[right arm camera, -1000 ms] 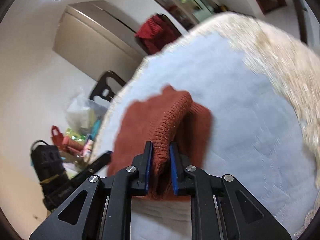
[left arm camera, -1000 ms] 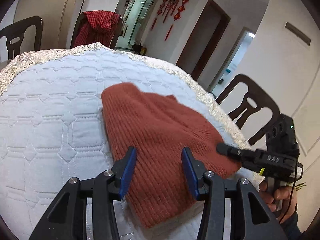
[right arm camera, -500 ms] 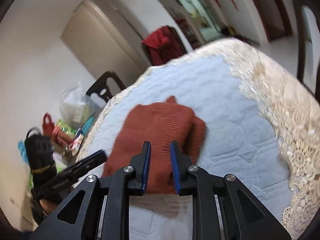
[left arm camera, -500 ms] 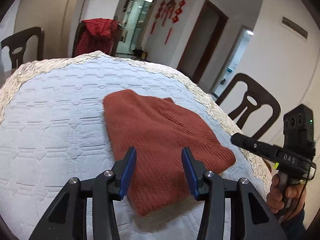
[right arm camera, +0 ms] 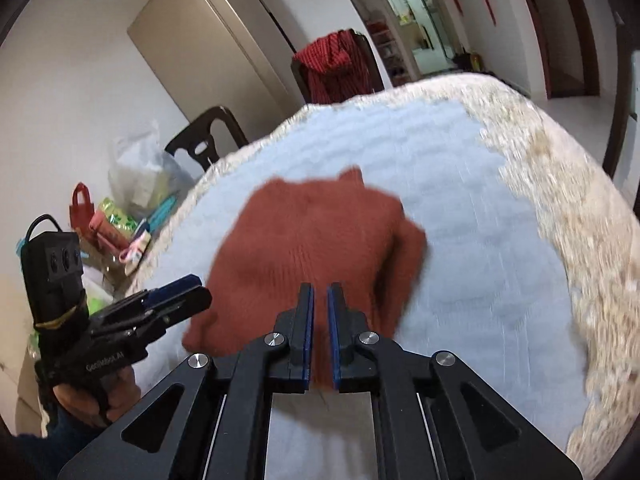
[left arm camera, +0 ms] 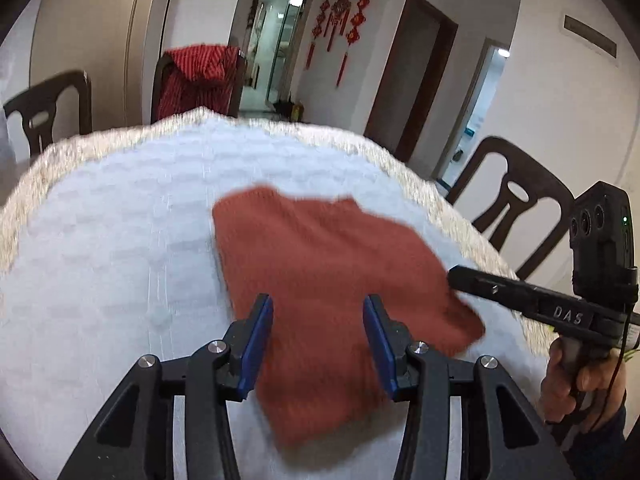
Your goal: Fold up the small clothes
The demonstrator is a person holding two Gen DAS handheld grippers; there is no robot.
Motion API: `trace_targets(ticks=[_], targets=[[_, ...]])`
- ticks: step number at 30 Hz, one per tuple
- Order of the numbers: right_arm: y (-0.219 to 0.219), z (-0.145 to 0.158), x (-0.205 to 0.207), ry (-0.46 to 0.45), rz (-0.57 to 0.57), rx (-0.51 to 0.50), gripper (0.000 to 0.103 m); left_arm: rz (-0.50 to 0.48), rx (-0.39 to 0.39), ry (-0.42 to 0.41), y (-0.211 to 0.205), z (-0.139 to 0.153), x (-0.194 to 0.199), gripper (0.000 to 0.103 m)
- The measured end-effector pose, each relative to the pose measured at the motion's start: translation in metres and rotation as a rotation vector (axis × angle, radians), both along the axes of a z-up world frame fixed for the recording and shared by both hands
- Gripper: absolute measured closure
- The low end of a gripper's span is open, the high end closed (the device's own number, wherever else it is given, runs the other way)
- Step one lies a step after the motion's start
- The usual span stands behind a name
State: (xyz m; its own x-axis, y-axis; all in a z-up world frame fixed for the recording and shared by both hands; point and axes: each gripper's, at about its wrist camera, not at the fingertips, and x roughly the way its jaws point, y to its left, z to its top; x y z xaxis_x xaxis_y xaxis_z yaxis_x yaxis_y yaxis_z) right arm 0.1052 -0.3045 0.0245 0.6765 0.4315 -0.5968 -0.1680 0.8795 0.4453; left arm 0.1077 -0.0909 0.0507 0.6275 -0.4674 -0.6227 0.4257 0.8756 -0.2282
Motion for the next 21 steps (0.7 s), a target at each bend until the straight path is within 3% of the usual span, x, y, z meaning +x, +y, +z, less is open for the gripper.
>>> trace_targets(ticks=[2, 5, 8, 10, 16, 18, 21], targets=[[0.002, 0.001, 0.012, -0.007, 0.002, 0.004, 0.096, 0.006, 0.001, 0.004, -0.006, -0.002, 0.014, 0.054], [-0.001, -0.019, 0.032, 0.065, -0.034, -0.009, 0.096, -0.003, 0.022, 0.063, -0.014, -0.023, 0.030, 0.054], [-0.016, -0.035, 0.035, 0.066, -0.072, 0.020, 0.097, -0.019, 0.066, 0.007, -0.018, -0.027, 0.021, 0.054], [-0.024, -0.037, 0.034, 0.075, -0.074, 0.065, 0.097, -0.021, 0.065, 0.016, -0.018, -0.025, 0.022, 0.054], [-0.022, -0.019, 0.038, 0.055, -0.072, 0.054, 0.094, 0.010, 0.016, 0.016, -0.010, -0.007, 0.042, 0.054], [-0.023, -0.016, 0.046, 0.051, -0.075, 0.049, 0.094, 0.020, 0.013, 0.049, -0.011, -0.013, 0.056, 0.054], [-0.020, -0.025, 0.063, 0.088, -0.074, 0.006, 0.094, 0.027, 0.075, 0.100, -0.020, -0.035, 0.065, 0.053]])
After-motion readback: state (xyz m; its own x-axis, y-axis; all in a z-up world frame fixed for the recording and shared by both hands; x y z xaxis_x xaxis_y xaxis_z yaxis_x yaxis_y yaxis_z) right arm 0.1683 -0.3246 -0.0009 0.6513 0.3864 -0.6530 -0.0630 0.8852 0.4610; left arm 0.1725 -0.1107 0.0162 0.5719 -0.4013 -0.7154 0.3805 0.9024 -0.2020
